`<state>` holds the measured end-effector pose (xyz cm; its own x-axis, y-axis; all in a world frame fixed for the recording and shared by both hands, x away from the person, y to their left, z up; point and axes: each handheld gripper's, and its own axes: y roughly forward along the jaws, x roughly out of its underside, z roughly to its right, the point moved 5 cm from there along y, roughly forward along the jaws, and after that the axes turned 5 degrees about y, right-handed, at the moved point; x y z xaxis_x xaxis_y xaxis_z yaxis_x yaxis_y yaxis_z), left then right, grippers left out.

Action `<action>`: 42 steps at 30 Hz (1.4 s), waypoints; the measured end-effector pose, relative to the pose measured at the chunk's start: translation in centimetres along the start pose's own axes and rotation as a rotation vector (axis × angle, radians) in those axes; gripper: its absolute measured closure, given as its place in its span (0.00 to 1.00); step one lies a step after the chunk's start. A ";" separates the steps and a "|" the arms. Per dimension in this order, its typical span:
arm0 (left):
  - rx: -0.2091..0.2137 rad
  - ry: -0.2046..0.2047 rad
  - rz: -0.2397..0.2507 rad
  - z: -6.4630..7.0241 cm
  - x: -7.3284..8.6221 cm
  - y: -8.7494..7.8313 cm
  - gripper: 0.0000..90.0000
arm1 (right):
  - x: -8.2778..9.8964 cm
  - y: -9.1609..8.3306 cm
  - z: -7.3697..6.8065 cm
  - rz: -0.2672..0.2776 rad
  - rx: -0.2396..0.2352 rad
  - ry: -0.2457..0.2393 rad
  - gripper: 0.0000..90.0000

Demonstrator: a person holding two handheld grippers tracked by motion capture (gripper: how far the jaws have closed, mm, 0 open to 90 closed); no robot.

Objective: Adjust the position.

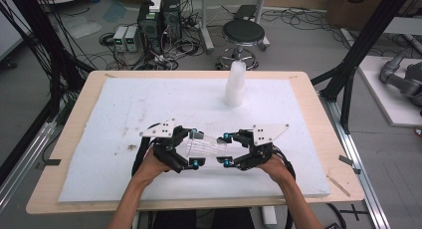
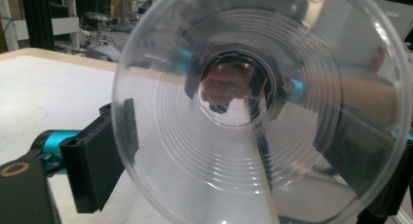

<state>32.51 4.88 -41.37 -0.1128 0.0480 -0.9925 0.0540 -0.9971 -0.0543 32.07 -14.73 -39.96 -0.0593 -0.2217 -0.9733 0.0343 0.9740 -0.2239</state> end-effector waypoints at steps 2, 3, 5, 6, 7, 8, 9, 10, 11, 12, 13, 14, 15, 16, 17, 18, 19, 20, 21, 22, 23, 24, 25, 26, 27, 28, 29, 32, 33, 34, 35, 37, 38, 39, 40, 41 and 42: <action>0.004 0.005 0.006 0.1 -0.1 0.0 0.14 | 0.0 0.0 0.0 0.000 -0.004 -0.002 0.48; 0.011 0.007 0.005 0.1 -0.1 -0.1 0.14 | 0.0 0.0 0.0 0.001 -0.004 -0.001 0.48; 0.018 0.011 0.007 0.1 -0.1 -0.1 0.16 | 0.0 0.1 -0.1 -0.004 -0.008 0.003 0.48; 0.020 0.012 0.012 0.2 -0.1 -0.1 0.17 | 0.0 0.1 -0.1 -0.003 -0.010 0.000 0.48; 0.024 0.012 0.016 0.2 -0.2 -0.1 0.17 | 0.0 0.1 0.0 0.000 -0.012 -0.002 0.48; 0.026 0.014 0.020 0.2 -0.2 -0.1 0.19 | 0.0 0.1 0.0 -0.002 -0.012 0.000 0.48; 0.026 0.018 0.023 0.3 -0.2 -0.1 0.20 | 0.1 0.2 -0.1 -0.004 -0.018 0.002 0.48; 0.029 0.025 0.023 0.3 -0.2 -0.1 0.21 | 0.1 0.2 -0.1 -0.005 -0.020 0.002 0.48; 0.032 0.027 0.025 0.3 -0.2 0.0 0.23 | 0.1 0.3 -0.1 -0.006 -0.020 -0.002 0.48; 0.036 0.031 0.023 0.4 -0.2 -0.1 0.24 | 0.1 0.3 -0.1 -0.009 -0.024 0.002 0.48; 0.035 0.034 0.025 0.4 -0.3 0.0 0.26 | 0.1 0.3 -0.1 -0.009 -0.021 0.001 0.48; 0.037 0.039 0.025 0.4 -0.3 -0.1 0.28 | 0.1 0.3 -0.1 -0.010 -0.021 0.002 0.48; 0.039 0.044 0.030 0.5 -0.3 -0.1 0.30 | 0.1 0.3 -0.1 -0.011 -0.022 0.002 0.48; 0.038 0.046 0.035 0.5 -0.4 -0.1 0.31 | 0.1 0.4 -0.1 -0.011 -0.024 0.000 0.48; 0.039 0.045 0.037 0.5 -0.4 -0.1 0.32 | 0.1 0.3 -0.1 -0.014 -0.025 0.007 0.48; 0.038 0.048 0.034 0.5 -0.4 -0.1 0.32 | 0.1 0.4 -0.1 -0.011 -0.028 0.003 0.48; 0.038 0.048 0.032 0.5 -0.4 -0.2 0.32 | 0.1 0.3 -0.1 -0.012 -0.025 0.002 0.48; 0.038 0.050 0.031 0.5 -0.4 -0.2 0.32 | 0.1 0.3 -0.1 -0.012 -0.027 0.003 0.48; 0.036 0.048 0.035 0.6 -0.4 -0.1 0.32 | 0.1 0.4 -0.1 -0.013 -0.032 0.003 0.48; 0.037 0.049 0.032 0.6 -0.4 -0.2 0.33 | 0.1 0.4 -0.1 -0.011 -0.028 0.000 0.48; 0.036 0.051 0.032 0.6 -0.4 -0.2 0.33 | 0.2 0.4 -0.1 -0.012 -0.030 0.001 0.48; 0.036 0.051 0.034 0.6 -0.4 -0.2 0.33 | 0.1 0.4 -0.1 -0.012 -0.032 -0.001 0.48; 0.034 0.051 0.034 0.6 -0.4 -0.2 0.34 | 0.1 0.4 -0.1 -0.010 -0.032 0.000 0.48; 0.036 0.051 0.031 0.6 -0.4 -0.2 0.34 | 0.1 0.4 -0.1 -0.012 -0.032 -0.001 0.48; 0.034 0.052 0.030 0.6 -0.4 -0.2 0.34 | 0.1 0.4 -0.1 -0.013 -0.032 -0.001 0.48; 0.035 0.054 0.029 0.6 -0.4 -0.2 0.34 | 0.2 0.4 -0.2 -0.018 -0.031 0.007 0.48; 0.035 0.053 0.028 0.6 -0.4 -0.2 0.34 | 0.2 0.4 -0.2 -0.019 -0.031 0.002 0.47; 0.033 0.058 0.021 0.7 -0.4 -0.2 0.35 | 0.3 0.6 -0.2 -0.031 -0.041 0.031 0.28; 0.034 0.057 0.021 0.6 -0.4 -0.2 0.35 | 0.3 0.8 -0.1 -0.047 -0.030 0.060 0.21; 0.033 0.057 0.020 0.6 -0.4 -0.2 0.35 | 0.3 0.8 -0.2 -0.063 -0.029 0.064 0.21; 0.032 0.059 0.019 0.6 -0.4 -0.2 0.35 | 0.3 0.9 -0.2 -0.070 -0.032 0.052 0.21; 0.033 0.057 0.018 0.6 -0.4 -0.2 0.35 | 0.2 1.0 -0.4 -0.065 -0.032 0.057 0.19; 0.032 0.058 0.015 0.6 -0.4 -0.2 0.35 | 0.2 0.9 -0.3 -0.071 -0.030 0.054 0.19; 0.029 0.058 0.012 0.6 -0.4 -0.3 0.35 | 0.2 0.9 -0.4 -0.072 -0.031 0.055 0.19; 0.026 0.057 0.009 0.6 -0.4 -0.3 0.35 | 0.2 0.9 -0.4 -0.071 -0.027 0.059 0.19; 0.024 0.058 0.006 0.6 -0.4 -0.4 0.35 | 0.3 0.9 -0.3 -0.074 -0.026 0.056 0.19; 0.023 0.056 -0.001 0.6 -0.4 -0.5 0.35 | 0.4 0.8 -0.4 -0.078 -0.019 0.056 0.19</action>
<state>31.93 5.28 -40.92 -0.0566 0.0512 -0.9971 0.0315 -0.9981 -0.0531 31.72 -14.03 -40.46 -0.1171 -0.2946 -0.9484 0.0080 0.9547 -0.2976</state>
